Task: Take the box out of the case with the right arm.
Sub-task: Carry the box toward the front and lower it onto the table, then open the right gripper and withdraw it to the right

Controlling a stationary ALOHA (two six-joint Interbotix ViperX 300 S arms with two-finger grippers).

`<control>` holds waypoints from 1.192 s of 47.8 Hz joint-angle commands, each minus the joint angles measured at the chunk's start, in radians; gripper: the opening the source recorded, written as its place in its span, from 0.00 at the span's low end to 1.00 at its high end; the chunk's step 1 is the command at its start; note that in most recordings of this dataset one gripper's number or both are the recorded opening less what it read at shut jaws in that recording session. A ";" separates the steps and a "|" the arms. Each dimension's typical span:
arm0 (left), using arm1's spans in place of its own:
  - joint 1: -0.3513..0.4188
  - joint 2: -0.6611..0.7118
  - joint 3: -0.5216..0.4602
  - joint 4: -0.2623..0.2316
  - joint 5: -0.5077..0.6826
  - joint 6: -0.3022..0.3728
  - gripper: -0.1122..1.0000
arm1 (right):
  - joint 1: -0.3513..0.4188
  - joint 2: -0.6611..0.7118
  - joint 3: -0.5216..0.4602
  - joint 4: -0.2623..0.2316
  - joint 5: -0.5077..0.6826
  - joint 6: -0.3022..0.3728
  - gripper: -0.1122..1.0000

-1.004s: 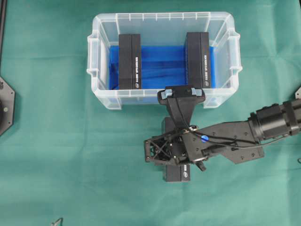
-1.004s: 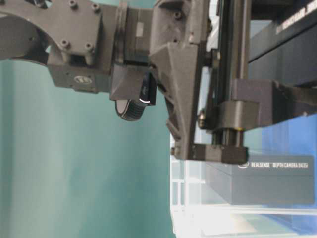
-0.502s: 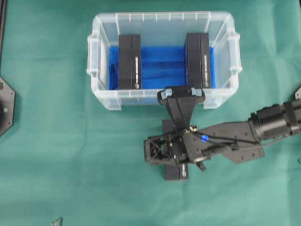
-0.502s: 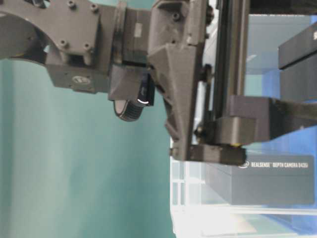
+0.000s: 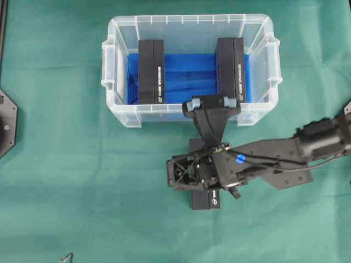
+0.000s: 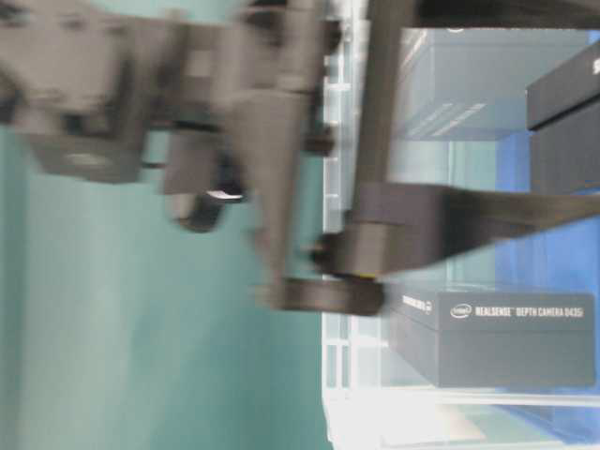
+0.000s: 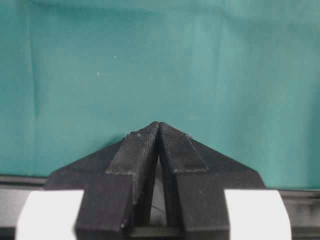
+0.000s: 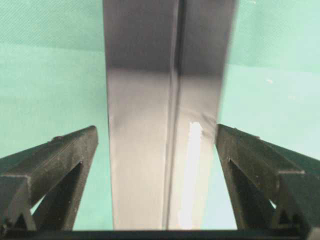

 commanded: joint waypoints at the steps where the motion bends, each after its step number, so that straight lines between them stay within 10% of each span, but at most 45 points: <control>1: 0.000 0.003 -0.025 0.002 -0.003 -0.002 0.10 | -0.006 -0.063 -0.072 -0.018 0.083 -0.006 0.91; 33: 0.002 0.003 -0.026 0.003 -0.003 -0.002 0.10 | -0.005 -0.081 -0.210 -0.048 0.247 -0.052 0.91; 57: 0.000 0.003 -0.025 0.003 -0.003 0.002 0.10 | 0.060 -0.330 0.095 -0.041 0.241 0.044 0.91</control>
